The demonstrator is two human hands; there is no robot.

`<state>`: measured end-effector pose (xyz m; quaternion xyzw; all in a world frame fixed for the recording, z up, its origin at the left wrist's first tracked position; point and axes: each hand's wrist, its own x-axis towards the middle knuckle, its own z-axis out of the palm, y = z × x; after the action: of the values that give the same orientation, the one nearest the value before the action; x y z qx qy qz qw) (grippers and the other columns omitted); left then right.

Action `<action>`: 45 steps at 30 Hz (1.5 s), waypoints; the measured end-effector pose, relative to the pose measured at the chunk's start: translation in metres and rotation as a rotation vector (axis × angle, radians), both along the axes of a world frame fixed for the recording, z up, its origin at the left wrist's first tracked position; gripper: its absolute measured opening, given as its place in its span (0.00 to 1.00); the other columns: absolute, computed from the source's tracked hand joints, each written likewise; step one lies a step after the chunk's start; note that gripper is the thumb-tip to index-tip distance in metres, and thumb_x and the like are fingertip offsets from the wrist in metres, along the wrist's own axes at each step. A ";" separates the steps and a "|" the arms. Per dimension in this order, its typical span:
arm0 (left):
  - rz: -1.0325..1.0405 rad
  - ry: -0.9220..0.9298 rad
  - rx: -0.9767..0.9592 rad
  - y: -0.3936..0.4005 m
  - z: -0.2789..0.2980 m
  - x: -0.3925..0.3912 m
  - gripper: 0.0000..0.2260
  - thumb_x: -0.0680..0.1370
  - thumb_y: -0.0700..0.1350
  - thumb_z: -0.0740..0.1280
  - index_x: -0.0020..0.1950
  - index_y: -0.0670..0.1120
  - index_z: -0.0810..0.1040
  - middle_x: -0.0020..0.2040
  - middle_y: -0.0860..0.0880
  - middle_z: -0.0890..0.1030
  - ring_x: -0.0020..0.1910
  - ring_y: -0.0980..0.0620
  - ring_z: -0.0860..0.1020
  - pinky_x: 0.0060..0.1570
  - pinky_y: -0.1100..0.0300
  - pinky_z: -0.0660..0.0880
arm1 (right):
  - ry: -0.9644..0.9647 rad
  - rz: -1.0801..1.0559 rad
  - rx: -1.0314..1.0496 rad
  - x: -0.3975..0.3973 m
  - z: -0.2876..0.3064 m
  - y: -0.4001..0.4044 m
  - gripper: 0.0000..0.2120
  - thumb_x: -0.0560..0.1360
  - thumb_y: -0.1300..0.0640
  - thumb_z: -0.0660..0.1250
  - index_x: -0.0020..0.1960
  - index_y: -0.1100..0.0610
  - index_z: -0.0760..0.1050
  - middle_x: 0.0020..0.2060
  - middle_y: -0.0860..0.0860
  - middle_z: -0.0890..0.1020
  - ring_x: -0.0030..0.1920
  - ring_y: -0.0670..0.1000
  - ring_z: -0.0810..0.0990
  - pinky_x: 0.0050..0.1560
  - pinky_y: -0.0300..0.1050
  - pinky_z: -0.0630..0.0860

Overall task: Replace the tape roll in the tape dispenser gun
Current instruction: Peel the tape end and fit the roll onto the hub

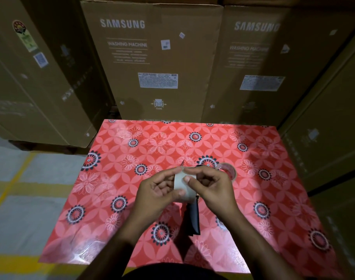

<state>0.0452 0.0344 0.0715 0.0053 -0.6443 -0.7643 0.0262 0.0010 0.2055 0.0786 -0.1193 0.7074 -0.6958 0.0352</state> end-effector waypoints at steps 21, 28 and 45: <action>-0.039 -0.044 -0.030 0.002 -0.007 0.001 0.30 0.65 0.29 0.79 0.65 0.46 0.79 0.50 0.44 0.85 0.49 0.48 0.84 0.49 0.55 0.81 | 0.024 -0.023 0.088 -0.005 0.000 -0.003 0.06 0.78 0.57 0.70 0.45 0.56 0.85 0.39 0.52 0.87 0.40 0.51 0.84 0.42 0.50 0.77; -0.006 -0.047 0.015 -0.002 -0.006 0.000 0.30 0.65 0.30 0.79 0.65 0.45 0.79 0.52 0.39 0.85 0.53 0.40 0.84 0.50 0.53 0.82 | -0.071 0.178 0.063 -0.002 -0.002 0.003 0.15 0.70 0.61 0.78 0.56 0.58 0.83 0.43 0.46 0.86 0.44 0.45 0.84 0.42 0.44 0.79; 0.153 -0.016 -0.283 0.002 -0.010 0.002 0.12 0.74 0.35 0.75 0.52 0.50 0.86 0.49 0.52 0.87 0.49 0.53 0.85 0.48 0.63 0.79 | -0.210 0.203 -0.033 -0.001 -0.013 0.007 0.20 0.71 0.60 0.76 0.63 0.59 0.80 0.53 0.54 0.86 0.55 0.55 0.84 0.54 0.49 0.81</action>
<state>0.0473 0.0360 0.0617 0.0565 -0.7434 -0.6616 0.0798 0.0000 0.2124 0.0658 -0.1173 0.6728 -0.7087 0.1770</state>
